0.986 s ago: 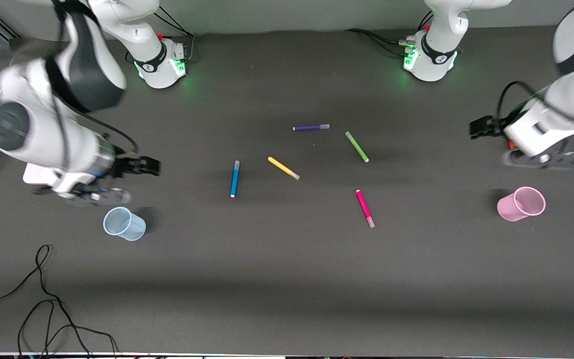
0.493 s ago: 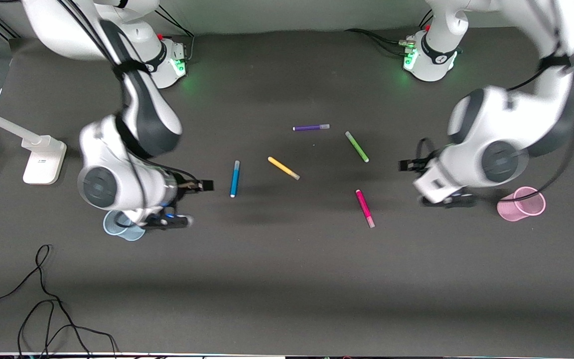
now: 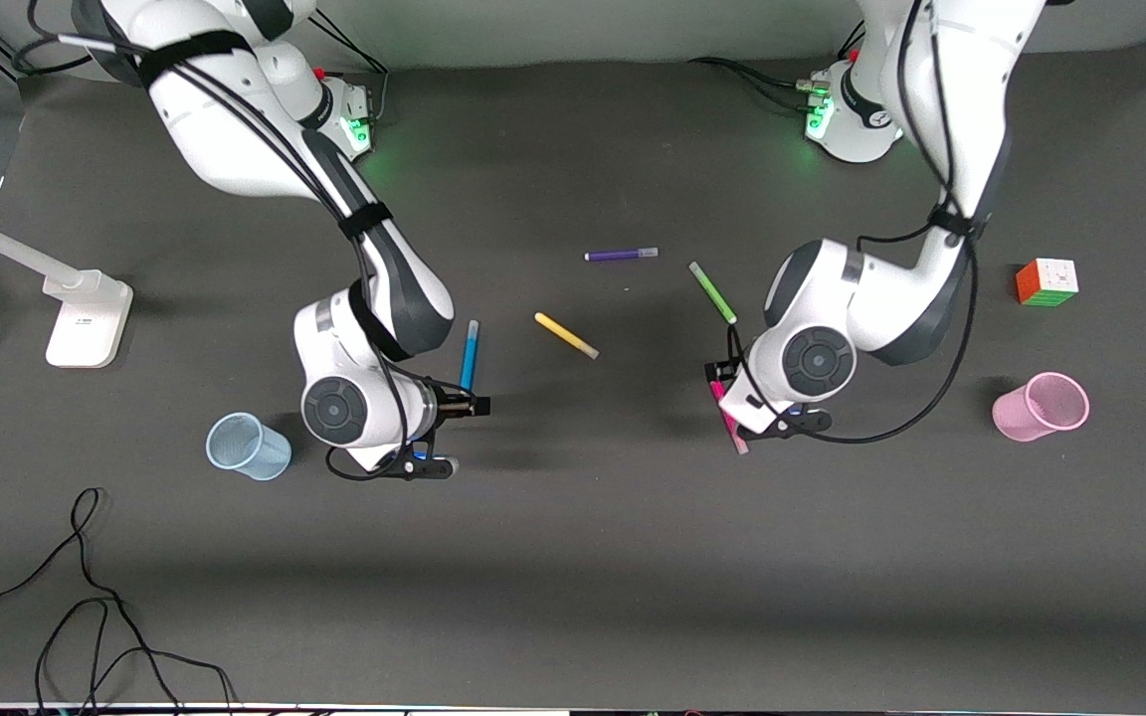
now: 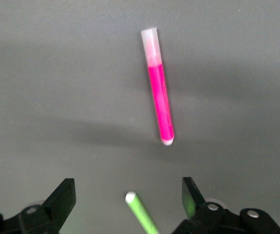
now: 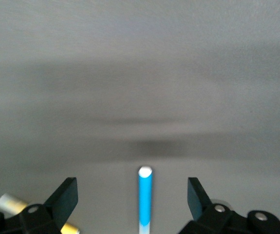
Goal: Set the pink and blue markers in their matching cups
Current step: 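Grasp the blue marker with the right gripper while the left gripper grasps the pink marker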
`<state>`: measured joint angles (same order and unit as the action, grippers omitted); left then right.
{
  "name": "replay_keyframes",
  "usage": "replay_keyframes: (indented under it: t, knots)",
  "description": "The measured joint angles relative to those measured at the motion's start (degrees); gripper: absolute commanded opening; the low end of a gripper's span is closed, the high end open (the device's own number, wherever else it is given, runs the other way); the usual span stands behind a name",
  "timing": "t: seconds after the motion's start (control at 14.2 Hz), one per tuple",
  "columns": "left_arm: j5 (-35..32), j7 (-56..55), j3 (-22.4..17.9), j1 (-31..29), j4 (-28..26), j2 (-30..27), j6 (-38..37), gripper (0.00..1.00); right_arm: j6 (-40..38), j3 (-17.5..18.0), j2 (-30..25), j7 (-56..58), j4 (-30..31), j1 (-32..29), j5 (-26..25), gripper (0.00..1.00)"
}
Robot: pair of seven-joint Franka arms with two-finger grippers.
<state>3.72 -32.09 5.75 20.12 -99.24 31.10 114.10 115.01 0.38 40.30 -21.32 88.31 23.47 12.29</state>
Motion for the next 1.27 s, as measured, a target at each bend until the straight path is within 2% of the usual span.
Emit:
replay_keyframes:
  t: [0.07, 0.42, 0.56, 0.7, 0.77, 0.92, 1.06, 1.13, 1.27]
  knots:
    - [0.02, -0.94, 0.0, 0.04, -0.01, 1.43, 2.12, 0.94, 1.22, -0.04, 0.4, 0.0, 1.27, -0.01, 0.01, 0.95]
    - [0.94, -3.48, 0.01, 0.9, 0.06, 7.15, 8.86, 0.64, 4.29, 0.06, 0.61, -0.21, 5.87, 1.7, 1.38, 0.81]
    - [1.73, -3.61, 0.02, 1.32, 0.06, 7.72, 9.54, 0.62, 4.77, 0.06, 0.49, -0.36, 6.97, 2.03, 1.41, 0.72]
    - [2.22, -3.79, 0.03, 1.78, 0.04, 7.92, 10.21, 0.58, 5.65, 0.04, 0.39, -0.36, 8.12, 2.02, 1.41, 0.57]
    - [2.59, -3.8, 0.03, 1.96, 0.04, 7.94, 10.28, 0.49, 5.82, 0.04, 0.36, -0.36, 8.54, 2.02, 1.42, 0.48]
    - [2.87, -3.87, 0.03, 2.13, 0.05, 7.94, 10.3, 0.0, 6.44, 0.04, 0.33, -0.37, 9.24, 2.02, 1.42, 0.24]
    - [3.18, -3.87, 0.06, 2.18, 0.15, 7.91, 10.39, 0.0, 6.46, -0.15, 0.01, -0.37, 9.59, 2.02, 1.42, 0.05]
    - [3.2, -3.88, 0.06, 2.19, 0.16, 7.89, 10.39, 0.0, 6.48, -0.16, -0.18, -0.38, 9.78, 2.02, 1.43, 0.0]
    - [3.24, -3.91, 0.04, 2.18, 0.16, 7.89, 10.38, 0.0, 6.49, -0.15, -0.27, -0.4, 9.88, 2.02, 1.44, 0.0]
